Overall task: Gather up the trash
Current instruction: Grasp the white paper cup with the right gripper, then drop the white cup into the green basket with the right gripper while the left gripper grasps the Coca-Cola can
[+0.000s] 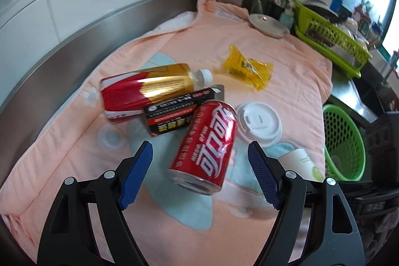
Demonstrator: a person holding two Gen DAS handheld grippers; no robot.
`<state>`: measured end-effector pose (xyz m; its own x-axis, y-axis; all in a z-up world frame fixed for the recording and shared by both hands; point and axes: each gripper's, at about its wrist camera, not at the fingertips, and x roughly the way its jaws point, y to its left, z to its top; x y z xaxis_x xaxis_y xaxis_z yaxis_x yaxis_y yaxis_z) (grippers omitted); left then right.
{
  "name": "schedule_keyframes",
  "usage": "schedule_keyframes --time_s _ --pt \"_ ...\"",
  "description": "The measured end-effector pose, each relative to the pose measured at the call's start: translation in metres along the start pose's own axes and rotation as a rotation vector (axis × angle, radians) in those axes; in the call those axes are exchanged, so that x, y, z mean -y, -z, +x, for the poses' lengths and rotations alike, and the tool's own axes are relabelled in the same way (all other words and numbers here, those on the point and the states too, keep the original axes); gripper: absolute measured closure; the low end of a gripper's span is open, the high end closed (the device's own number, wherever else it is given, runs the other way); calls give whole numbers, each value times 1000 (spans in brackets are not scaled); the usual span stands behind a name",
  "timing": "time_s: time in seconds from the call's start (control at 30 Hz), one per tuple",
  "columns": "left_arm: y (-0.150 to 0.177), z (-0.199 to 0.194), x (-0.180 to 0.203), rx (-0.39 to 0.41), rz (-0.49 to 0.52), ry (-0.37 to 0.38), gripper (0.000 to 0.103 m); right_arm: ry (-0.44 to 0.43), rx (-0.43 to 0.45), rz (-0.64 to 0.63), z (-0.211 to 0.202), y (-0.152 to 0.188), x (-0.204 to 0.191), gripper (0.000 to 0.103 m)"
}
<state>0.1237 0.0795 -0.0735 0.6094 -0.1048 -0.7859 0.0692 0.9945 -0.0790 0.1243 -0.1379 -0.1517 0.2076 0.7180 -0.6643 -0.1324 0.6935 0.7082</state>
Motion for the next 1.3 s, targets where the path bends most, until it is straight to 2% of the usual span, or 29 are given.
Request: schedule_keyframes --time_s 0.23,0.5,0.73,0.93,1.1,1.3 --pt "-1 30 19 -60 110 -43 26 -18 45 32 -24 13 10 41" --pt "-3 51 27 -102 150 -78 30 12 144 93 -74 19 43 41" --pt "-2 58 29 -114 163 -96 30 144 279 195 -137 6 106 41" --pt "-4 66 28 -131 159 -113 30 325 353 275 -180 -7 166 41" --pt "-4 72 29 -147 163 -129 30 425 364 299 -193 -17 201 41" --pt "-6 80 28 -162 167 -134 29 525 339 282 -183 -36 225 41"
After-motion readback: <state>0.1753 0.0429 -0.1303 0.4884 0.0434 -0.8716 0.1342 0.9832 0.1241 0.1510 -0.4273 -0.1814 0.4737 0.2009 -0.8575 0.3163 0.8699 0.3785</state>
